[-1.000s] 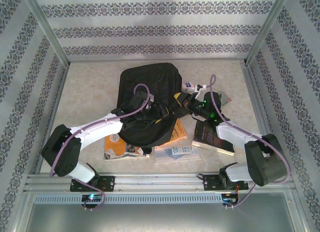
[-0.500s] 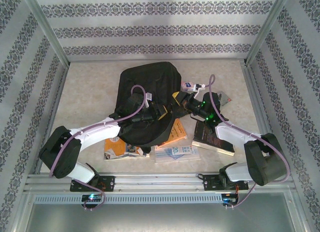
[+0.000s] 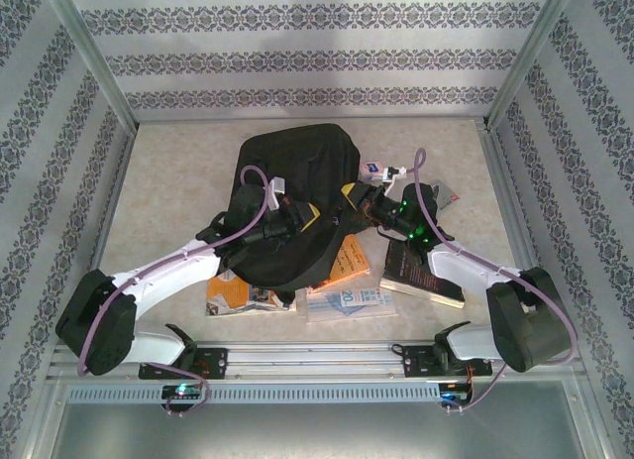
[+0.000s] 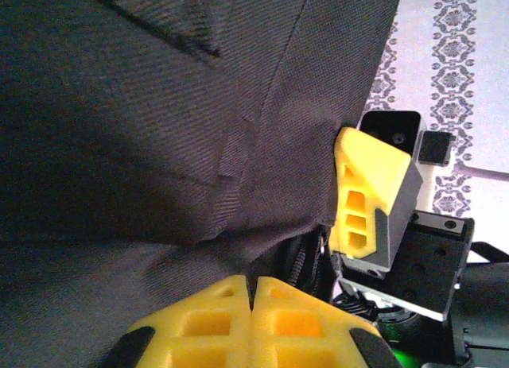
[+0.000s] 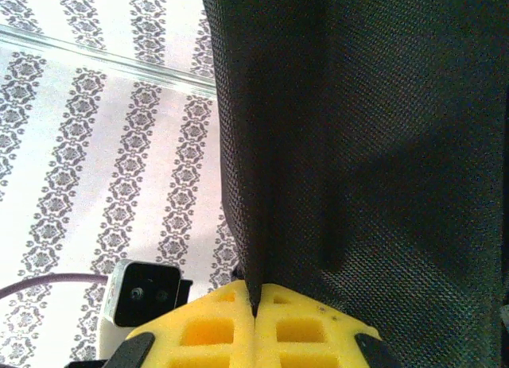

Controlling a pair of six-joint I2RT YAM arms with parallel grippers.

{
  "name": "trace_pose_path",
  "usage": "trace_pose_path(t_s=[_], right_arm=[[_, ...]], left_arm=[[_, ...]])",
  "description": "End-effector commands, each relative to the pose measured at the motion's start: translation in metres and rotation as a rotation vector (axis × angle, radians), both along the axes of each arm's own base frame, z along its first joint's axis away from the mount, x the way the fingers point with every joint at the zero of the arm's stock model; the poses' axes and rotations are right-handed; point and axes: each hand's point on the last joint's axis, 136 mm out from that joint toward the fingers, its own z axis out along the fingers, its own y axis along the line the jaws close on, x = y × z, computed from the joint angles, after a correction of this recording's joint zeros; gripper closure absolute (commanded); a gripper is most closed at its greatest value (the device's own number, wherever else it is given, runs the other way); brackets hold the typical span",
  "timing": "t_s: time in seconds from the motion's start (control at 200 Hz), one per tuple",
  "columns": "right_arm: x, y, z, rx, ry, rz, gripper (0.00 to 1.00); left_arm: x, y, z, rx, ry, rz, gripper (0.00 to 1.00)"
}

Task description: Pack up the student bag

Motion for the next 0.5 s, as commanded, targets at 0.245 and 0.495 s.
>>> trace_pose_path(t_s=[0.245,0.495], right_arm=[[0.004,-0.016,0.005,-0.059,-0.047,-0.063,1.00],[0.009,-0.023,-0.006,-0.170,-0.024,-0.093,1.00]], left_arm=[[-0.007,0.017,-0.017,0.066,-0.006,0.013,1.00],[-0.022,0.017,-0.017,0.082,-0.005,-0.042,1.00]])
